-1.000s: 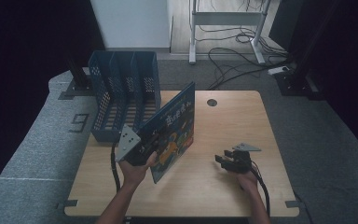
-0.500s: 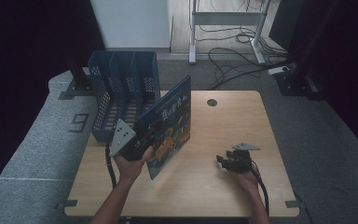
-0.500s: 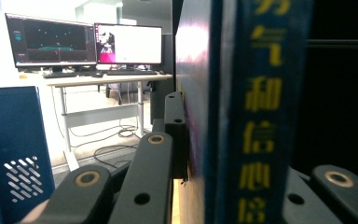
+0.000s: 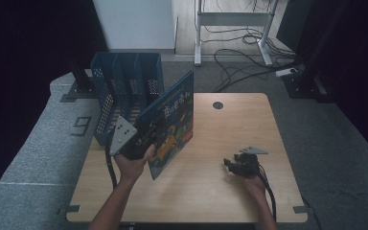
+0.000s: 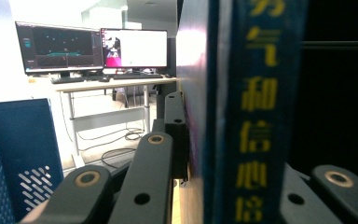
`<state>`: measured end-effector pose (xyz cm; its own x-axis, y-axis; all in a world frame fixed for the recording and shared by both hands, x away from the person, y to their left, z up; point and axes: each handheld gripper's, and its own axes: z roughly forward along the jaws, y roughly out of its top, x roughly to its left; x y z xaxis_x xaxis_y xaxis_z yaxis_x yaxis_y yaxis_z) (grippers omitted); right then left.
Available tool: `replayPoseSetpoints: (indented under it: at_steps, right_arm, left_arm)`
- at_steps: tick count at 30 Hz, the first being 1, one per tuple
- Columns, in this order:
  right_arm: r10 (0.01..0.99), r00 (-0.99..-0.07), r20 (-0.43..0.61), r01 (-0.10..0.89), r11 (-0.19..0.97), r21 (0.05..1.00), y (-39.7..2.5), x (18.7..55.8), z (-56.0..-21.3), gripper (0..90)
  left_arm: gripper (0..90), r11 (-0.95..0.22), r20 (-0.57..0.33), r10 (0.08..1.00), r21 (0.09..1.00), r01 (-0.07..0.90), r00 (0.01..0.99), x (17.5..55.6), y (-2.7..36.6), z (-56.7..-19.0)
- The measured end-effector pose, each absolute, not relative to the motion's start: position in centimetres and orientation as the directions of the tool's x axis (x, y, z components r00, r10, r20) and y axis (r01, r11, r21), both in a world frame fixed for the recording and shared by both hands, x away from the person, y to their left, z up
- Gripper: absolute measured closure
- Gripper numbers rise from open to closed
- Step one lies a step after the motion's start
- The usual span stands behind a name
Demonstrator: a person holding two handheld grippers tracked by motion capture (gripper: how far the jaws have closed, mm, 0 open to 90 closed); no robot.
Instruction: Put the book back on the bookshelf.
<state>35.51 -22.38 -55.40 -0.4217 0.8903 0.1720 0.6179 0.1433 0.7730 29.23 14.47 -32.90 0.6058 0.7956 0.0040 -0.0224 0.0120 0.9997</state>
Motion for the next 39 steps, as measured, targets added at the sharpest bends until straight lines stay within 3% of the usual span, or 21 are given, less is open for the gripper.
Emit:
replayPoseSetpoints:
  at_steps: [39]
  right_arm:
    - [0.886,-0.428,0.181,0.619,0.142,0.772,-22.5,35.6,-55.4,41.6]
  left_arm:
    - [82.0,0.056,-0.029,0.876,0.998,-0.041,0.481,30.3,19.7,-30.4]
